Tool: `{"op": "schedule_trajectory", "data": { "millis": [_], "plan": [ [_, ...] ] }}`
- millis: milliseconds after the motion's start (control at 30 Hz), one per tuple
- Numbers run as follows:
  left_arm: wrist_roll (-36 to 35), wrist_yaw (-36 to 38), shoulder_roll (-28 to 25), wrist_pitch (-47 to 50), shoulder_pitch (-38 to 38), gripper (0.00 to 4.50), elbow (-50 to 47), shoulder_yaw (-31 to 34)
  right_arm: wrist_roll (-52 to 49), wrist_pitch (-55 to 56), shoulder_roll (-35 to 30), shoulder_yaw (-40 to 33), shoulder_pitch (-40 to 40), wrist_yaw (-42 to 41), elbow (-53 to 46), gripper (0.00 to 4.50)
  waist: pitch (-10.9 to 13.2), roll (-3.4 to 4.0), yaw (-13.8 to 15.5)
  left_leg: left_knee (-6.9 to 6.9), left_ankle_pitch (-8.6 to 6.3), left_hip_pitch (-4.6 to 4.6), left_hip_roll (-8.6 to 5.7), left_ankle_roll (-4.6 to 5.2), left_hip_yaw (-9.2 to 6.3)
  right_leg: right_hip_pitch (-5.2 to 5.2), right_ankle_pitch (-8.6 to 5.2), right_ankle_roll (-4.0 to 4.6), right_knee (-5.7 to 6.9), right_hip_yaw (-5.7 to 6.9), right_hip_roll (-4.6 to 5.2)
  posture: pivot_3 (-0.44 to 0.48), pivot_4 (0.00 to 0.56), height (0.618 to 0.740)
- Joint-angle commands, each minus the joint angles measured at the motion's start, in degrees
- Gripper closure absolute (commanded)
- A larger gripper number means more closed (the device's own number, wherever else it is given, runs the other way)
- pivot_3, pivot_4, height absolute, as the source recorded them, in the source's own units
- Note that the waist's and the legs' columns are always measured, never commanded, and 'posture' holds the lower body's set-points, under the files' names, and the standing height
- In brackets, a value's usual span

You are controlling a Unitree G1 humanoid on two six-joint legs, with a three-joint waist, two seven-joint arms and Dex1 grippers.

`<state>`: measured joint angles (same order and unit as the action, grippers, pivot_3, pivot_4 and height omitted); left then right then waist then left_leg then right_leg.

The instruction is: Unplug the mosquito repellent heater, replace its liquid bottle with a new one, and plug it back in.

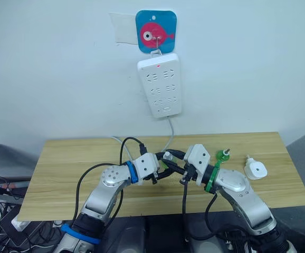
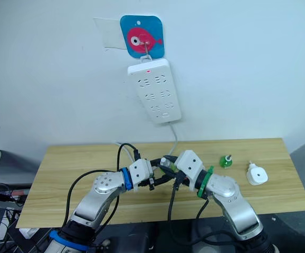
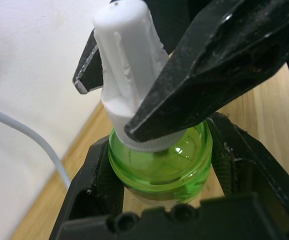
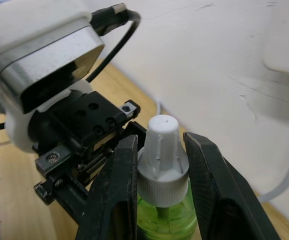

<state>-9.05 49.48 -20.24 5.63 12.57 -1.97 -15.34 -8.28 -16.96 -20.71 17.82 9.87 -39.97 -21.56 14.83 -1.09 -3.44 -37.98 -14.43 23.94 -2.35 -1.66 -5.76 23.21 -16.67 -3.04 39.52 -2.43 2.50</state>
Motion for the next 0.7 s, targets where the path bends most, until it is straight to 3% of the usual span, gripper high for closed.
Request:
{"op": "schedule_trajectory", "data": {
  "millis": [33,233,400,533,700],
  "plan": [
    [-2.22,7.33,-1.61,-4.2,1.57,2.24,-1.23,-1.89,-7.16,0.09,-2.54,0.33,4.66,-11.12,0.49,3.5,0.0,0.0,-0.02,0.0,0.0,0.0,0.0,0.01,0.0,0.0,0.0,0.0,0.0,0.01,-0.02,-0.09,0.23,0.74],
    [-3.2,26.43,-8.67,-15.91,4.1,2.24,2.01,-7.05,-14.29,2.86,-8.17,3.55,15.19,-35.0,8.19,3.5,0.0,0.0,-0.17,0.0,-0.02,-0.02,0.1,0.03,0.01,-0.04,0.0,0.0,-0.07,0.02,-0.13,-0.071,0.227,0.74],
    [-3.56,30.76,-8.08,-20.01,8.6,2.24,8.8,-6.73,-12.87,6.69,-6.23,4.04,21.83,-41.71,18.75,3.5,0.0,0.0,-0.13,-0.07,-0.02,-0.01,0.06,0.04,-0.01,-0.04,0.0,0.01,-0.03,0.03,-0.14,-0.062,0.23,0.74],
    [-3.26,28.78,-6.92,-20.32,10.75,2.24,12.77,-4.9,-13.16,7.49,-7.39,2.09,22.48,-43.08,19.88,2.16,0.01,0.0,-0.03,-0.08,-0.01,0.02,0.05,0.02,-0.03,-0.02,0.0,0.01,-0.07,0.05,-0.13,-0.062,0.23,0.74],
    [-3.61,24.69,-6.48,-18.03,9.78,2.24,12.98,-2.61,-12.96,5.82,-11.5,-2.91,17.37,-38.14,14.54,0.27,0.01,0.0,0.13,-0.09,-0.01,0.05,0.04,0.02,-0.06,-0.01,0.0,0.01,-0.07,0.06,-0.04,-0.073,0.237,0.74]
  ]
}}
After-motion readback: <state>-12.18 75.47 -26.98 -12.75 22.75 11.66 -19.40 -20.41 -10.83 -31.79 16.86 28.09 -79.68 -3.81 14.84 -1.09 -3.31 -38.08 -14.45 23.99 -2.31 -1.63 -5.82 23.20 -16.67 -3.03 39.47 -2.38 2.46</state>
